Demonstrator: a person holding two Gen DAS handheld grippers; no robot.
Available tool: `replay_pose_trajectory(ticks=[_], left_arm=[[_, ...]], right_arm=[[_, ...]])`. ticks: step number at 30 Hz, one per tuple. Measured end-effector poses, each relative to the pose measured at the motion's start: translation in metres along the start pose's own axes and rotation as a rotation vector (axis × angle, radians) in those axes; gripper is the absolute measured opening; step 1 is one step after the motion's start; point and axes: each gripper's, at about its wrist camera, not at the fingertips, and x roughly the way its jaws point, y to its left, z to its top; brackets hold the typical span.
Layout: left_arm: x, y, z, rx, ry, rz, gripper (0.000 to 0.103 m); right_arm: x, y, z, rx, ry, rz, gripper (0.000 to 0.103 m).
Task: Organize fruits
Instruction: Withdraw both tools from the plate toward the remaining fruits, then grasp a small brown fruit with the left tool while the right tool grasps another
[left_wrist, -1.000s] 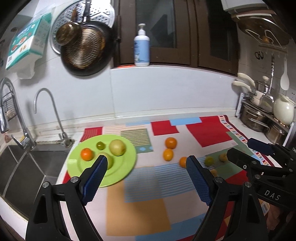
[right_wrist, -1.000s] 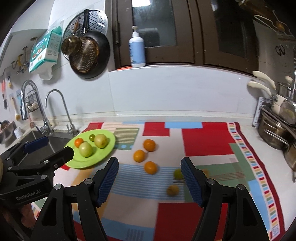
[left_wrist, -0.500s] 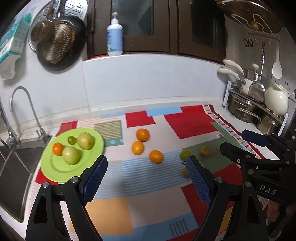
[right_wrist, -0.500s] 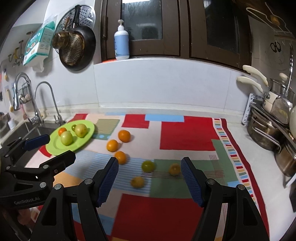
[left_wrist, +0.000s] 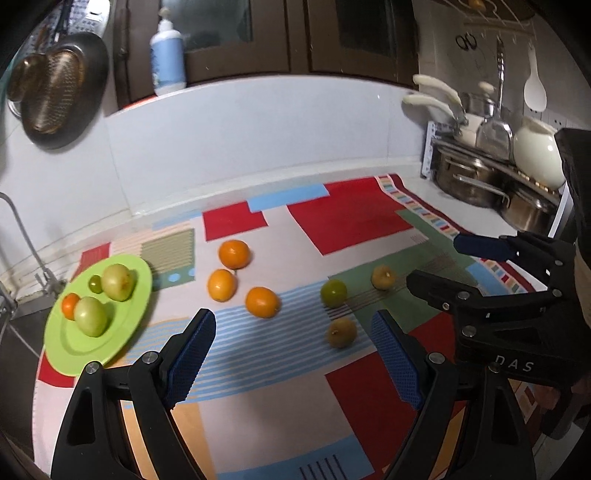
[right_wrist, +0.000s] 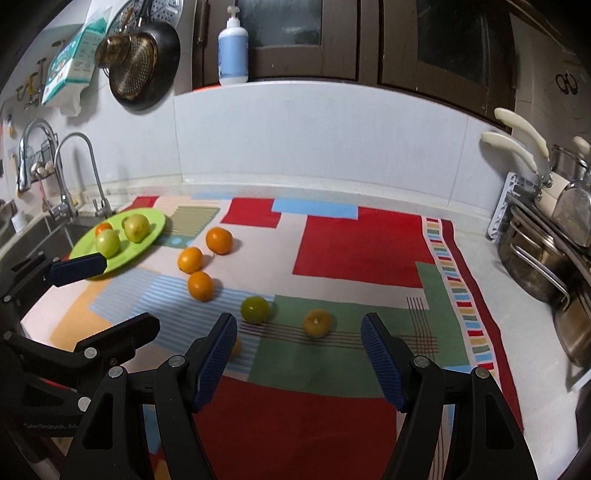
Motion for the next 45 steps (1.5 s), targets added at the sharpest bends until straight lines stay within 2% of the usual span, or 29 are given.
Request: replay_pose_trajectory(ticks=[12, 20, 25, 35, 39, 45], left_arm=[[0.051, -0.024, -0.005, 0.072, 0.119, -0.067, 0.068], [0.08, -0.022, -0.002, 0.033, 0.205, -0.146, 0.044], [0.089, -0.022, -0.004, 0.028, 0.234, -0.175, 0.027], [0.086, -0.011, 0.003, 0.02, 0.215, -0.136, 0.027], [0.084, -0.006, 0.005, 0.01, 0.209, -0.121, 0.027], [0.077, -0.002, 0.007, -0.002, 0.192, -0.112, 0.027]], right_arm=[[0.044, -0.022, -0.013, 0.007, 0.09, 0.028, 0.066], [0.07, -0.027, -0.012, 0.036, 0.141, 0.075, 0.059], [0.084, -0.027, -0.011, 0.026, 0.161, 0.073, 0.055], [0.101, -0.024, -0.008, 0.032, 0.195, 0.09, 0.041], [0.103, -0.024, -0.009, 0.033, 0.202, 0.074, 0.029], [0.095, -0.022, -0.011, 0.045, 0.194, 0.072, 0.028]])
